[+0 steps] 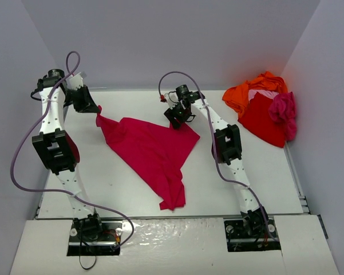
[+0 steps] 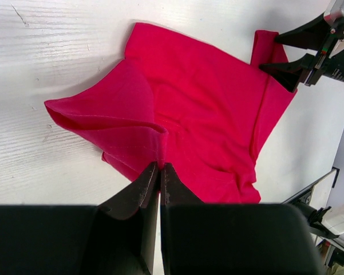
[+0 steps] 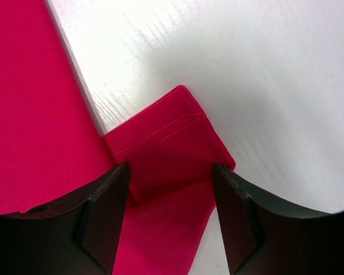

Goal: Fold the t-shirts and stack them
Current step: Flatten out the tshirt

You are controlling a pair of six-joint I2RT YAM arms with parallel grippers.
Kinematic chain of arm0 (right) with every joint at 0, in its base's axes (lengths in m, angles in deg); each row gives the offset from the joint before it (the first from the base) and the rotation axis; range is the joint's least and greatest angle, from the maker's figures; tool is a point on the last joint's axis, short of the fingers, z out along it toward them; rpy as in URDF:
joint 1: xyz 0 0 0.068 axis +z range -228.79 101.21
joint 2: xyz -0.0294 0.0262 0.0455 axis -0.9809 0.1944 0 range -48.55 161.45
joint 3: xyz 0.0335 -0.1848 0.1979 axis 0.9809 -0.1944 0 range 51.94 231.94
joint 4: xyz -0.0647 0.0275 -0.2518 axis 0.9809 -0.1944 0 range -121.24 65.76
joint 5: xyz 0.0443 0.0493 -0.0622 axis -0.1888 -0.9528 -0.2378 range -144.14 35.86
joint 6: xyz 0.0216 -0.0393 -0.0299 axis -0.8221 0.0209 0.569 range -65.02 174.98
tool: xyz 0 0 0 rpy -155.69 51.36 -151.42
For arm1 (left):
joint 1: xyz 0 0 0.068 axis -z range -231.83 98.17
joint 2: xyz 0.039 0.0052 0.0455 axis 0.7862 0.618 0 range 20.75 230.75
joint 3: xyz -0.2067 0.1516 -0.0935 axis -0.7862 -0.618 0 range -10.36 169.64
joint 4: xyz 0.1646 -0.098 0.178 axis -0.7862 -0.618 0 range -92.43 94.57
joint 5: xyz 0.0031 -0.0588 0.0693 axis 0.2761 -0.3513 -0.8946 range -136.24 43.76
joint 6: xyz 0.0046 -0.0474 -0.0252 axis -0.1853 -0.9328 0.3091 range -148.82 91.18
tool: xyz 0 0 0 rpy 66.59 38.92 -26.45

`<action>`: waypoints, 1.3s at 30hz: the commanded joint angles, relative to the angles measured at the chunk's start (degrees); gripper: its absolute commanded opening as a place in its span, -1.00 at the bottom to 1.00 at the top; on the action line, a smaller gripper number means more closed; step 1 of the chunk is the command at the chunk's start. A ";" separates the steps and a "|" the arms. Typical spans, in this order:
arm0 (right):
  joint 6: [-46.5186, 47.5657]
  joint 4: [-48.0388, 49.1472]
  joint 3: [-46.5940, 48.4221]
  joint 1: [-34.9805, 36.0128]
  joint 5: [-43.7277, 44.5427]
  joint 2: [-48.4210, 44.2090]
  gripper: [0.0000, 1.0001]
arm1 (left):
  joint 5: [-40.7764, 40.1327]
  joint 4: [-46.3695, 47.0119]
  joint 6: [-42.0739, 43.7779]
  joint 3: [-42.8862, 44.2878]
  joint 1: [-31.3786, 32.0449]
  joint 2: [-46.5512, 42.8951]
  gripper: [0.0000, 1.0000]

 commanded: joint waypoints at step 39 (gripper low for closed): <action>-0.15 9.48 -6.38 1.09 1.56 -10.36 0.20 | 1.15 0.14 2.65 0.12 0.00 -1.56 -1.00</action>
